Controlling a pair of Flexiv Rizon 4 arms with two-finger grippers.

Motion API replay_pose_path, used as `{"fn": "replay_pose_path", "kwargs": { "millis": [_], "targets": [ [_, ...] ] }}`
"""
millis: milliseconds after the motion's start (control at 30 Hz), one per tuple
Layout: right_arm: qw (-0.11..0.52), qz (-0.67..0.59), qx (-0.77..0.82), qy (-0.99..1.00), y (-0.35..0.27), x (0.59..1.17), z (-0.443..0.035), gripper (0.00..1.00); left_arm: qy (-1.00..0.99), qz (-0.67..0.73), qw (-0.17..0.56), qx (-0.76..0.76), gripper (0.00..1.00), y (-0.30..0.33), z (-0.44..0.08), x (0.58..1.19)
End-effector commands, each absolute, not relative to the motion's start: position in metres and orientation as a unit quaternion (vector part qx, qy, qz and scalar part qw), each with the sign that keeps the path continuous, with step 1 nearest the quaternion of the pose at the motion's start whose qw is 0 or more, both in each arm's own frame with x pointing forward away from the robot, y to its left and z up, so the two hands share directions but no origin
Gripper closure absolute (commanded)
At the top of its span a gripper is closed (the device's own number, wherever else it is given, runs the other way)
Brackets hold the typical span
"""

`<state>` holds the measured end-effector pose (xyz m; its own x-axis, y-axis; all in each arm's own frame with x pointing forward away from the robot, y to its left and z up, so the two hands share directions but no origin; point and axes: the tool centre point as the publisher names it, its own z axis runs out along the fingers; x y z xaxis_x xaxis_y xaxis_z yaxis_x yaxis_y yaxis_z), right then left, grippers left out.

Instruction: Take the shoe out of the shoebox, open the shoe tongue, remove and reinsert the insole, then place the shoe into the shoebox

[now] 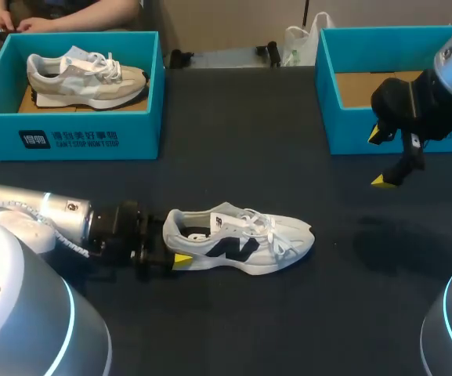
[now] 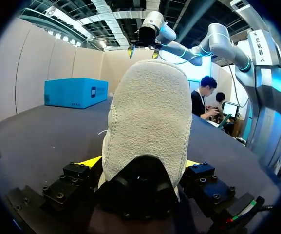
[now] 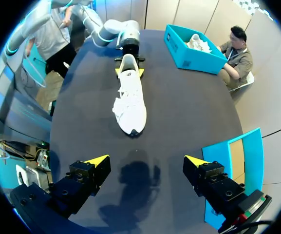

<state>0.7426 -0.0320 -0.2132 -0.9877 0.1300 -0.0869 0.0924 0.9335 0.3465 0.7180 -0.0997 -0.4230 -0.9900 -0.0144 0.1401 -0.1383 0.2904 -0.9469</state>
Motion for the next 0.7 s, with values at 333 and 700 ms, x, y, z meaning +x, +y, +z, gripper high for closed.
{"fn": "replay_pose_path", "kwargs": {
  "millis": [333, 700],
  "targets": [
    [0.055, 0.173, 0.057, 0.982, -0.032, 0.742, -0.214, 0.0, -0.803, 0.592, 0.053, 0.048, 1.0, -0.099, -0.423, 0.719],
    [0.022, 0.176, 0.29, 0.94, 0.013, 0.728, -0.226, 0.0, -0.803, 0.592, 0.053, 0.048, 1.0, -0.099, -0.423, 0.719]
  ]
}}
